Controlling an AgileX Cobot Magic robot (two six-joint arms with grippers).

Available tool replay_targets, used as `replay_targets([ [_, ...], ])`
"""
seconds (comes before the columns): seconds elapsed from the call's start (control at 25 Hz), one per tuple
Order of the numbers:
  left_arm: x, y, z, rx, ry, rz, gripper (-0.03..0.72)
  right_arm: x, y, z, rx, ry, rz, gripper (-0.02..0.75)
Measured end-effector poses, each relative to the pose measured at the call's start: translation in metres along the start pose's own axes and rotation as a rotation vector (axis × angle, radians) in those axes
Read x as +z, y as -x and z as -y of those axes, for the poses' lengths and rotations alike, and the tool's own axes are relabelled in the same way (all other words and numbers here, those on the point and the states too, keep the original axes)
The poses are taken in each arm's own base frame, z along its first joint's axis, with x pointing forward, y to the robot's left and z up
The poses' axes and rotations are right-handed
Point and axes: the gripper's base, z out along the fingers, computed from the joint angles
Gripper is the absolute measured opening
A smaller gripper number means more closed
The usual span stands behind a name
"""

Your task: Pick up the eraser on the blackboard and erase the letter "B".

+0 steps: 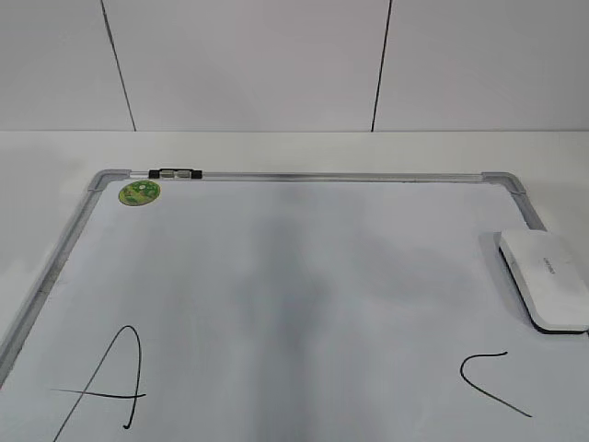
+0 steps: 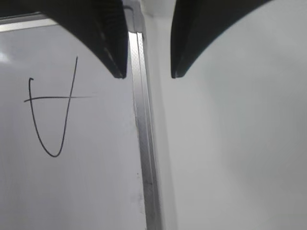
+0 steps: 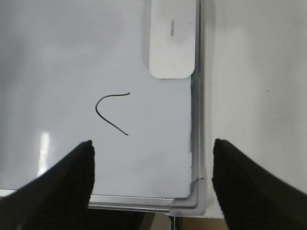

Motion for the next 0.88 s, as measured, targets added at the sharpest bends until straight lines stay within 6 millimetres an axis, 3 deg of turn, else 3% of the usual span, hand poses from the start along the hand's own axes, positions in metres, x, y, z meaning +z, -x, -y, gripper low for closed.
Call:
replay_targets([
  [0.36, -0.018, -0.067, 0.004, 0.003, -0.015, 0.095, 0.228, -0.016, -0.064, 0.008, -0.038, -0.067, 0.133, 0.586],
  [0.6, -0.035, -0.112, 0.006, 0.015, -0.014, 0.233, 0.227, -0.013, -0.103, 0.011, -0.064, -0.067, 0.205, 0.587],
  [0.88, -0.054, -0.175, 0.008, 0.039, -0.012, 0.487, 0.227, 0.000, -0.128, 0.013, -0.077, -0.069, 0.228, 0.586],
])
